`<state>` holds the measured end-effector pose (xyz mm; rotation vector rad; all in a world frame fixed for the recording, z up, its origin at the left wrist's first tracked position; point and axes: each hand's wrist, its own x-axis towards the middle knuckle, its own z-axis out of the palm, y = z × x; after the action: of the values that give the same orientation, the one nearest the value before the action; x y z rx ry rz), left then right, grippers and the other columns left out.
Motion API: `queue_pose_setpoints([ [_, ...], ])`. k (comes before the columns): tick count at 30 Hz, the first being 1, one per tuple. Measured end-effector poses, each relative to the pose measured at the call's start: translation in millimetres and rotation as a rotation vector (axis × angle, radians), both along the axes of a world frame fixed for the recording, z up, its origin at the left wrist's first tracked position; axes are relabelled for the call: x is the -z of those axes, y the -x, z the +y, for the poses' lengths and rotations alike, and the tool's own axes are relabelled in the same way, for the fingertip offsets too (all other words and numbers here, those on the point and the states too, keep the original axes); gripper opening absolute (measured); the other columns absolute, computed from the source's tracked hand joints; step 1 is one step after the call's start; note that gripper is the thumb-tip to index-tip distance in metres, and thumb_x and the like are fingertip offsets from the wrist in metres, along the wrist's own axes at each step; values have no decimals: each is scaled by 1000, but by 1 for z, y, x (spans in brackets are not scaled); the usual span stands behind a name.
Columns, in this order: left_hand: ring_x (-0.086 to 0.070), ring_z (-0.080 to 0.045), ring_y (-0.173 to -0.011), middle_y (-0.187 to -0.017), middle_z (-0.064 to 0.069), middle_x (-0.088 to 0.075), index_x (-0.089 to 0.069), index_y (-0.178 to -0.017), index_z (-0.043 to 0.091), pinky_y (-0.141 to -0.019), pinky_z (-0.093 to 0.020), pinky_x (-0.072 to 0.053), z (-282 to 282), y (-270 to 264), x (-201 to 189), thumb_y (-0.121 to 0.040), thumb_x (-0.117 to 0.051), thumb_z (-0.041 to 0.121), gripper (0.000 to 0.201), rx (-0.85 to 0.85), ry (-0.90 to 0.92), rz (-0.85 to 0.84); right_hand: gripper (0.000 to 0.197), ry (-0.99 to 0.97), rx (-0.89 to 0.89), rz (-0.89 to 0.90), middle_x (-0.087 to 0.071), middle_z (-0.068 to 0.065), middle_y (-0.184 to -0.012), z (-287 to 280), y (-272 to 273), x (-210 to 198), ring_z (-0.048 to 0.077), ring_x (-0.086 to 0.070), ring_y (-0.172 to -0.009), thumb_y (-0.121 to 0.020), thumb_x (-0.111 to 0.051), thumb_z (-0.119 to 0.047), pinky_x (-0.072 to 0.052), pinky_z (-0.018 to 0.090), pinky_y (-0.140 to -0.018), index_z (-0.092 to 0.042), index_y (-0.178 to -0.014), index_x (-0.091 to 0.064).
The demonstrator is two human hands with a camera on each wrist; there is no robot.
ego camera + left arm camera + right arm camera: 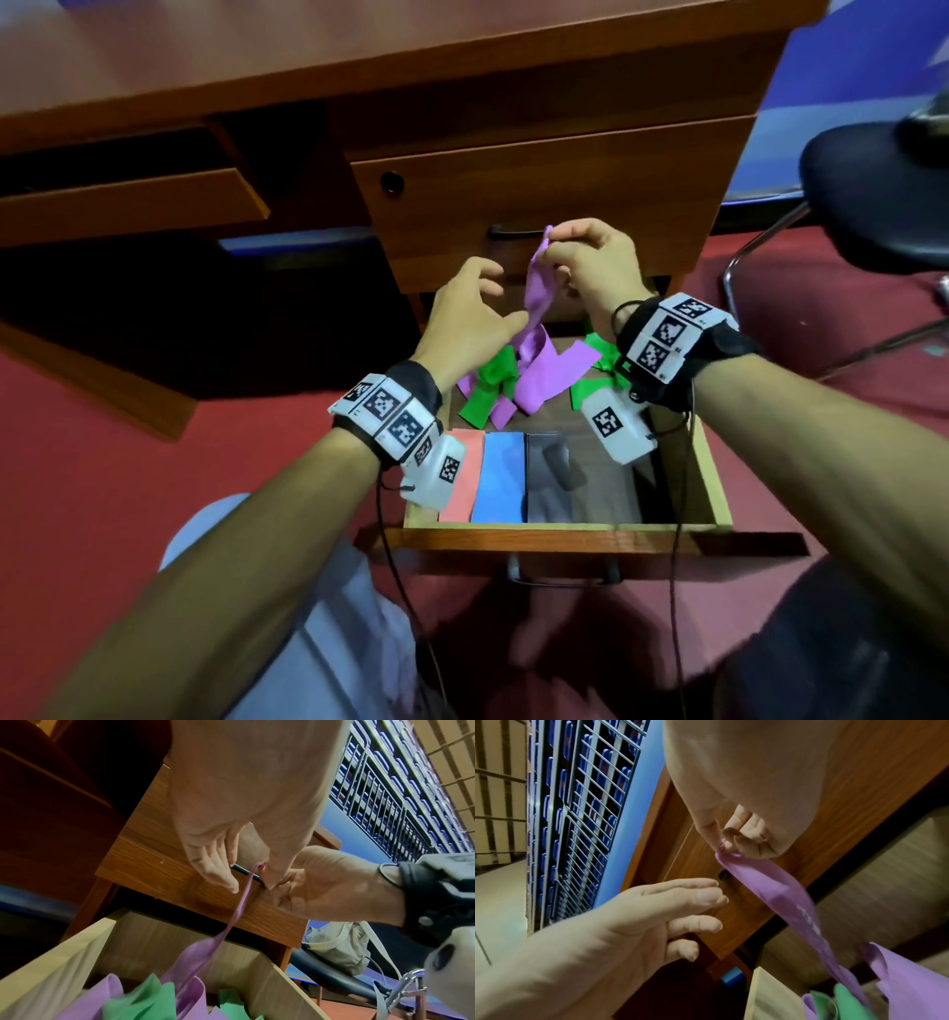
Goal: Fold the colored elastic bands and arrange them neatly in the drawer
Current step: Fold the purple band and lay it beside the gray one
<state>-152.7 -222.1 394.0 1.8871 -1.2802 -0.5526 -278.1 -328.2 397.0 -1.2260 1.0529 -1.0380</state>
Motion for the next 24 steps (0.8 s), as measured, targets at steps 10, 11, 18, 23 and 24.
queue_pose_setpoints([
  [10,-68,-7,-64,-118,5,-68,-51,-142,18,-66,-28,-56,3,27,-24,-83,-77,19,65,112,268,201,25,86,-205,11,-71,8,-78,36,33,-36,17,-59,-64,-78,-71,3,-47,24,-59,-10,-99,-75],
  [11,-67,-7,-65,-123,2,-66,-51,-141,17,-63,-27,-54,2,30,-27,-83,-77,17,63,119,259,317,25,90,-211,6,-72,6,-78,37,38,-39,17,-61,-66,-80,-69,3,-48,24,-61,-8,-102,-76],
  [18,-63,-16,-64,-90,-7,-71,-68,-114,8,-46,-24,-43,1,30,-36,-95,-66,7,19,140,299,563,22,160,-166,20,-68,-7,-64,37,55,-48,0,-50,-49,-83,-65,4,-40,14,-49,0,-102,-76],
  [23,-60,-16,-57,-74,-8,-67,-70,-101,12,-44,-25,-41,4,27,-40,-95,-71,17,8,151,341,446,24,193,-156,-30,-67,13,-87,38,61,-54,1,-51,-50,-81,-75,3,-40,15,-49,-2,-104,-68],
  [24,-58,-14,-54,-72,-5,-67,-71,-101,13,-42,-24,-39,5,26,-41,-95,-71,18,8,155,338,421,26,202,-161,-41,-68,13,-88,38,62,-56,0,-53,-51,-81,-76,3,-41,14,-50,-2,-106,-67],
])
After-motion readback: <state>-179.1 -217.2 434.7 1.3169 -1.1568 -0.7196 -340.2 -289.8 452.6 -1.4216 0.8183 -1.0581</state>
